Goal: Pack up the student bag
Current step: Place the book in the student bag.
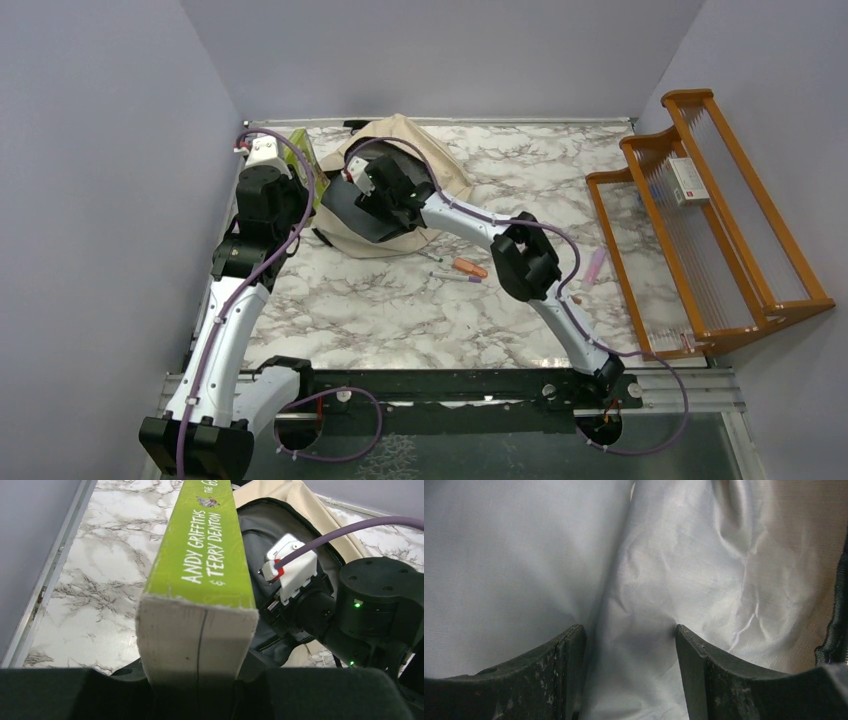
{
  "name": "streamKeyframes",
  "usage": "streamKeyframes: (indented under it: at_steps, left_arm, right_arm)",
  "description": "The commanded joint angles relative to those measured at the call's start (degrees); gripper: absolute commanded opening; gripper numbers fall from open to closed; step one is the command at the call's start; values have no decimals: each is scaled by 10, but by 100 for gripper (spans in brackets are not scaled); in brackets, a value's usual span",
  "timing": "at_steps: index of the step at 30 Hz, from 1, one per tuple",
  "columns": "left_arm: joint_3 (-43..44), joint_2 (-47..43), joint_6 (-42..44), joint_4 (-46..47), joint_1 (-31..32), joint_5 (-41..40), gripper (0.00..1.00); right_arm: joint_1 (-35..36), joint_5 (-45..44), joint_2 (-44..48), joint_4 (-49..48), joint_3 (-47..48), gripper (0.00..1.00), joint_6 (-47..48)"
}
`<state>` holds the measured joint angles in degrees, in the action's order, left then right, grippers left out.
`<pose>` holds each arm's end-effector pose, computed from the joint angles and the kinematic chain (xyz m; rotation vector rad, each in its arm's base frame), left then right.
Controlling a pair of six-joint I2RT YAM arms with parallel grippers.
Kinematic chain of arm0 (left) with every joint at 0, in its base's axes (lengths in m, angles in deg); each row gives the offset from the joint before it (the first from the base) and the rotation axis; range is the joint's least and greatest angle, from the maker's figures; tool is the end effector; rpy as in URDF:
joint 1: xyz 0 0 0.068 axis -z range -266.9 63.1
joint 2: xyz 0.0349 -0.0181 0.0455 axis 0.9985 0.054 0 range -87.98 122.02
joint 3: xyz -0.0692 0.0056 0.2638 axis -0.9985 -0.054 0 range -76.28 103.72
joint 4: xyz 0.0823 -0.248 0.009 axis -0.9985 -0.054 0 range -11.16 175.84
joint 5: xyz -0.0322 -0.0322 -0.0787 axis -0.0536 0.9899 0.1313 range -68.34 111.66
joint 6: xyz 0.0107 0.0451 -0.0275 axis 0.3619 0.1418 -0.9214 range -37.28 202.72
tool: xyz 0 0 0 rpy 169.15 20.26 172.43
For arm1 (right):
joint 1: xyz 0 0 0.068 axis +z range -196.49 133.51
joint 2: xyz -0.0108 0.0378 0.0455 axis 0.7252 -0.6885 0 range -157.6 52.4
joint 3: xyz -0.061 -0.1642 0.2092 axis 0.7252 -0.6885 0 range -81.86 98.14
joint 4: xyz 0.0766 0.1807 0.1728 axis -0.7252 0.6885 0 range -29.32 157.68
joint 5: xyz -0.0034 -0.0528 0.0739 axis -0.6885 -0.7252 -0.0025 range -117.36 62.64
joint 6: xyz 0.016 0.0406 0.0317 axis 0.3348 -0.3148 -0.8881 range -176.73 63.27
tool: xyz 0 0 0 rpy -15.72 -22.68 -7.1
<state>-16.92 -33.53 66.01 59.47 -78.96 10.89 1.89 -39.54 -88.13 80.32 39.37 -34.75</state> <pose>0.2058 -0.0221 0.3691 -0.2719 1.9207 -0.1034 0.3772 0.4132 0.1886 -1.1914 1.8878 0.0115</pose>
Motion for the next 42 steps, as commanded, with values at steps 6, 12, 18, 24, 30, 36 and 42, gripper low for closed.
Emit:
streamKeyframes:
  at_steps: [6, 12, 18, 24, 30, 36, 42]
  left_arm:
    - [-2, -16, 2, 50, -1, 25, 0]
    - [-25, -18, -13, 68, -1, 45, 0]
    - [-49, -15, -52, 99, -1, 72, 0]
    - [-66, -9, -96, 128, -1, 103, 0]
    - [-104, -9, -146, 160, -4, 145, 0]
    - [-155, 17, -226, 241, -17, 209, 0]
    - [-164, 62, -265, 317, -25, 242, 0]
  right_arm:
    - [13, -89, -19, -72, -25, 67, 50]
    - [13, -101, 0, -94, -49, 40, 43]
    - [11, -92, 32, -103, -65, 19, 23]
    - [-4, -35, 86, -104, -80, 1, -28]
    - [-39, 51, 113, -81, -62, 0, -88]
    - [-67, 126, 128, -79, -62, 1, -136]
    - [-78, 191, 145, -99, -83, 0, -170]
